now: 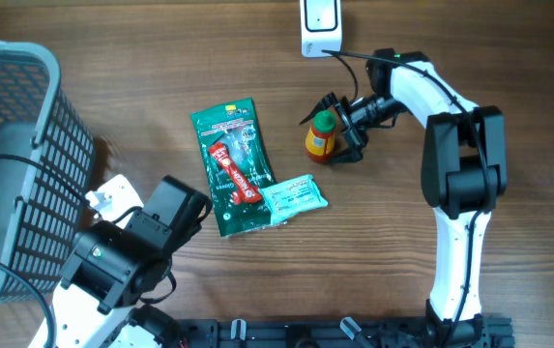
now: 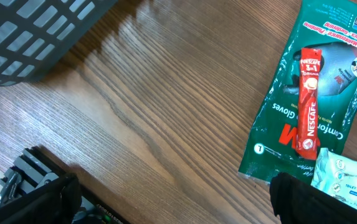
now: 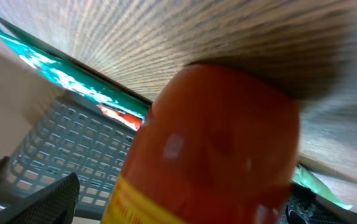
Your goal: Scan the item barcode
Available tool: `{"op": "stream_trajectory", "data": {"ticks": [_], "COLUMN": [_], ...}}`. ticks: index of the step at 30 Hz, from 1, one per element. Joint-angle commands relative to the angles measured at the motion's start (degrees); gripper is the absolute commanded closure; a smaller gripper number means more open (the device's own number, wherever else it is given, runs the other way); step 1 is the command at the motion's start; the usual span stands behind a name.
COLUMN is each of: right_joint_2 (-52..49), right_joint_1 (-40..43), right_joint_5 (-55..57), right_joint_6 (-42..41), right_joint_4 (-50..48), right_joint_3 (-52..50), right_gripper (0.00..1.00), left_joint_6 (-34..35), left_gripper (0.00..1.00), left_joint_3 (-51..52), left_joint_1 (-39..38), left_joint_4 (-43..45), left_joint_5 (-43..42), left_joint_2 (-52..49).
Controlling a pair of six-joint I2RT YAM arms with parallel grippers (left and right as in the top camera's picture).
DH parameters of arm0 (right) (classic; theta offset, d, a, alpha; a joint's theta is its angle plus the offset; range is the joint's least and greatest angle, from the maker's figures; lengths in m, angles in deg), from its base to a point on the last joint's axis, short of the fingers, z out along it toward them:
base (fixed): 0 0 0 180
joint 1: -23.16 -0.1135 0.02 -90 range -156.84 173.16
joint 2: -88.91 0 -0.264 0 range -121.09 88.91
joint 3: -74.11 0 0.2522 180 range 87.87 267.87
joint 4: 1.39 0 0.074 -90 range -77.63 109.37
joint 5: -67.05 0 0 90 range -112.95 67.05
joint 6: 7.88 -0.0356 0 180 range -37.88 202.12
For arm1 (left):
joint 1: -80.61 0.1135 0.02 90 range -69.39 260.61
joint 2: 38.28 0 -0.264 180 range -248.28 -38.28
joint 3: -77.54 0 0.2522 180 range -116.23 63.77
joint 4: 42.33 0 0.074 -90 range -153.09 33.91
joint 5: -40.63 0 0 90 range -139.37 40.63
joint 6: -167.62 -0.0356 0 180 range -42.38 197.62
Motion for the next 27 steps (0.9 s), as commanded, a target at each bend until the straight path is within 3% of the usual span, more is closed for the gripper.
{"op": "stream_trajectory", "data": {"ticks": [1,5,10,12,16,22,24,27], "right_joint_2": [-1.53,-1.53,-0.83,0.24,1.11,1.16,1.16,1.16], "right_joint_1": [-1.20,-1.31,-0.59,-0.09,0.09,0.09,0.37,0.44], "right_joint_5": [-0.52,2.51,0.31,-5.68,-6.54,-13.44,-10.19,-1.05], "right_joint_6": [1.20,1.55,8.22,14.51,15.69,23.56,25.51,17.68], "right_joint_4": [-0.11,-0.31,3.48,9.53,25.81,25.62,25.09,25.64], "right_joint_3": [-0.11,-0.09,-0.02,-0.02,-0.02,-0.20,-0.20,-0.20], "right_gripper": [0.16,0.40,0.42,0.43,0.44,0.50,0.58,0.64], "left_joint_6": [-0.07,-0.07,-0.07,-0.07,-0.07,-0.07,-0.07,-0.07], "left_gripper": [0.00,0.00,0.00,0.00,0.00,0.00,0.00,0.00], "left_joint_3": [-0.22,-0.22,-0.22,-0.22,-0.22,-0.22,-0.22,-0.22], "left_joint_1": [0.07,0.07,0.07,0.07,0.07,0.07,0.07,0.07], "left_joint_4": [-0.07,-0.07,-0.07,-0.07,-0.07,-0.07,-0.07,-0.07], "left_joint_5": [0.59,0.59,0.59,0.59,0.57,0.59,0.59,0.59], "left_joint_2": [0.24,0.24,0.24,0.24,0.24,0.24,0.24,0.24]}}
